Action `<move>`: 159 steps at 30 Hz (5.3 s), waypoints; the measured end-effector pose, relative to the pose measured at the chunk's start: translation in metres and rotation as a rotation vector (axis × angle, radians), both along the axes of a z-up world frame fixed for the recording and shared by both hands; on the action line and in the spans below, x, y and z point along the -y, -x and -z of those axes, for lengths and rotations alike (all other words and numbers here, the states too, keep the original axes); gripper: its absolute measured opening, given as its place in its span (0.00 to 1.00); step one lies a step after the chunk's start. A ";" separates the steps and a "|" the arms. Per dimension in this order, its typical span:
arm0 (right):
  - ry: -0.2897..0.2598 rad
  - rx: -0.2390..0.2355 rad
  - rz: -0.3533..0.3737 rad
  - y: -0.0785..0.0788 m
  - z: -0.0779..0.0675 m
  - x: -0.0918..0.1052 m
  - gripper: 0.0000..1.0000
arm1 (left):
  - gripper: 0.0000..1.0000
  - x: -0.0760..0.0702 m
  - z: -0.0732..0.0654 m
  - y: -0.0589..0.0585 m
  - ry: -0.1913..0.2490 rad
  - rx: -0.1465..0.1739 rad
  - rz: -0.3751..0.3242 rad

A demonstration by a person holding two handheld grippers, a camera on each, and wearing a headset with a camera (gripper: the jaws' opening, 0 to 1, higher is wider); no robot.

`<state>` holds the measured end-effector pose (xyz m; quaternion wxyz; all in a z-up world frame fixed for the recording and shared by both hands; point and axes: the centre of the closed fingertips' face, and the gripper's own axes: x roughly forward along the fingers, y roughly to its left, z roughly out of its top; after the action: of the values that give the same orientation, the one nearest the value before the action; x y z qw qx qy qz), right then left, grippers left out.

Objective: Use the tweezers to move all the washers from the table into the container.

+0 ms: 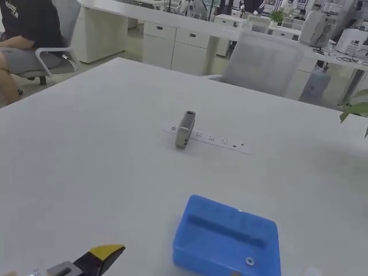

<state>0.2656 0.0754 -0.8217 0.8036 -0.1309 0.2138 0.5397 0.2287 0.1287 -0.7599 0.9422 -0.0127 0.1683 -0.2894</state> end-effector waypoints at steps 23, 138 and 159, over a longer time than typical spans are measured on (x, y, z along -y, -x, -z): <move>-0.177 -0.129 0.134 -0.016 -0.039 0.012 0.03 | 0.83 -0.003 -0.001 -0.001 0.003 0.009 -0.019; -0.127 -0.095 0.306 -0.091 -0.050 0.030 0.04 | 0.81 -0.002 0.003 0.001 -0.016 -0.018 -0.008; -0.138 -0.098 0.213 -0.050 -0.060 0.013 0.04 | 0.79 -0.001 0.006 0.002 -0.031 -0.029 0.002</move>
<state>0.3152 0.0624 -0.7619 0.8520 -0.0254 0.2277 0.4707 0.2271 0.1297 -0.7658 0.9395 -0.0020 0.1862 -0.2873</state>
